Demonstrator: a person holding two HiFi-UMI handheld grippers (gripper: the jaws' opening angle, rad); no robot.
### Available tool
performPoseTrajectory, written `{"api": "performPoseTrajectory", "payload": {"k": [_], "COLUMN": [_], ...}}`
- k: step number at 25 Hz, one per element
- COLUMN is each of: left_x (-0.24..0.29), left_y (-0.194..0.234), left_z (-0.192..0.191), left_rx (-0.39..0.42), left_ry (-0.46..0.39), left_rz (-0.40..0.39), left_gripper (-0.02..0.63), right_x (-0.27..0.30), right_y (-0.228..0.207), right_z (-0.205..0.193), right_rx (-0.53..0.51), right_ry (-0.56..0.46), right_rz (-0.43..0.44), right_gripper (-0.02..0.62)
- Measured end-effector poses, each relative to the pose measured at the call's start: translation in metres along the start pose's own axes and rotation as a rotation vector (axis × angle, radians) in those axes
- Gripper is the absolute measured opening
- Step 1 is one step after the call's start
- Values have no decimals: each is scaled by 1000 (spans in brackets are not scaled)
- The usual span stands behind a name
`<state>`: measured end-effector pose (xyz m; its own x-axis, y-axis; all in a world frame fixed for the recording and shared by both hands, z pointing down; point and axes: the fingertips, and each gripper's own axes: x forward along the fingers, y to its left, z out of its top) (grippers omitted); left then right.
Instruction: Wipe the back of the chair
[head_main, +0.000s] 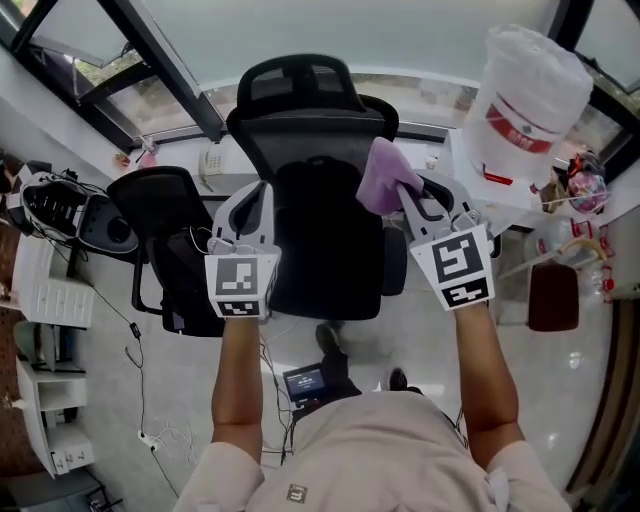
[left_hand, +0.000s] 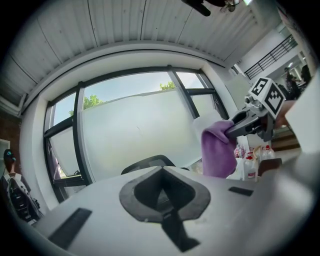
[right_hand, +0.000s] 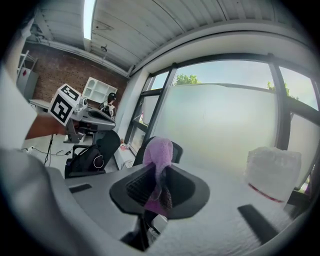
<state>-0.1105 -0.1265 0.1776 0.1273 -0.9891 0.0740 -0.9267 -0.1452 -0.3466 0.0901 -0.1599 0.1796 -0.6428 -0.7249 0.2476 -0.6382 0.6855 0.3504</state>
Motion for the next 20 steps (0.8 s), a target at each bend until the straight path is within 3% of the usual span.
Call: {"api": "performPoseTrajectory", "payload": {"k": [9,20], "left_x": [38,64], "left_y": [36,101], "left_z": [-26,-62], "left_rx": [-11,-34], "left_ry": [19,26], "left_rz": [-21,-7], "left_gripper": [8,8], "right_x": [53,139], "right_y": [-10,-8], "right_z": [-1,26], "right_rx": [18,12], "right_ry": [23,8], "right_rz": [-34,-77], "right_gripper": [52,54]}}
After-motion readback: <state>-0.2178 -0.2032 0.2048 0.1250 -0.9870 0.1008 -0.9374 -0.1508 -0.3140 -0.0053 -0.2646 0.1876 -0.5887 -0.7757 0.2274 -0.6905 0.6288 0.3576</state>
